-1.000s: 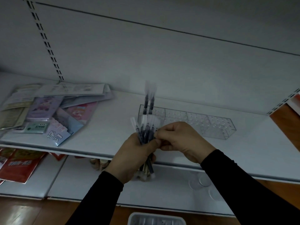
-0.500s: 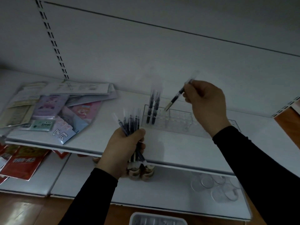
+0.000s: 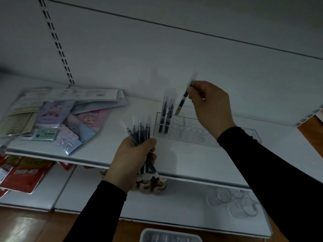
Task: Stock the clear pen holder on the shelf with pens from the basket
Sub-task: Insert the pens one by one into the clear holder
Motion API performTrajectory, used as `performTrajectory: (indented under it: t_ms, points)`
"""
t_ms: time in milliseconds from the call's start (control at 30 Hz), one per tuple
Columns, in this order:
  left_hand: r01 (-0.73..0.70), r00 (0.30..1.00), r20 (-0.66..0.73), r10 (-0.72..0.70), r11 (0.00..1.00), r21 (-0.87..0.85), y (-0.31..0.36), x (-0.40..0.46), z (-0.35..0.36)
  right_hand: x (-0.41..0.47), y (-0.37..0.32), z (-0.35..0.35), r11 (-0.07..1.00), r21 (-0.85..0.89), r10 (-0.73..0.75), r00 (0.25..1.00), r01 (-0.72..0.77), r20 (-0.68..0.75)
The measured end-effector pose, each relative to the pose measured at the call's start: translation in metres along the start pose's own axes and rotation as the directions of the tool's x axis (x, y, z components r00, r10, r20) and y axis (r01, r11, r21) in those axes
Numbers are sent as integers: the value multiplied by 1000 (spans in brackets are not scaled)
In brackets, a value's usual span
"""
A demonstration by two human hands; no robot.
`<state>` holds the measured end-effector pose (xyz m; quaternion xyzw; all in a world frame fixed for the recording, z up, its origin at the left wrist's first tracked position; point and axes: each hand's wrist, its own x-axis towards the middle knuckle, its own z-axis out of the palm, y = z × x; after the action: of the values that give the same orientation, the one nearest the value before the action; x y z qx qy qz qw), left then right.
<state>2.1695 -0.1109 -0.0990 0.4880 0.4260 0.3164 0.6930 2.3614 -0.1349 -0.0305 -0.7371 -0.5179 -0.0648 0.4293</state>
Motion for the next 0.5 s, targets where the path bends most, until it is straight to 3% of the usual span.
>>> performTrajectory:
  t_ms: [500]
  points:
    - [17,1000,-15,-17,1000,-7,3,0,-1,-18,17,22,998,-57,36,986,-27,162]
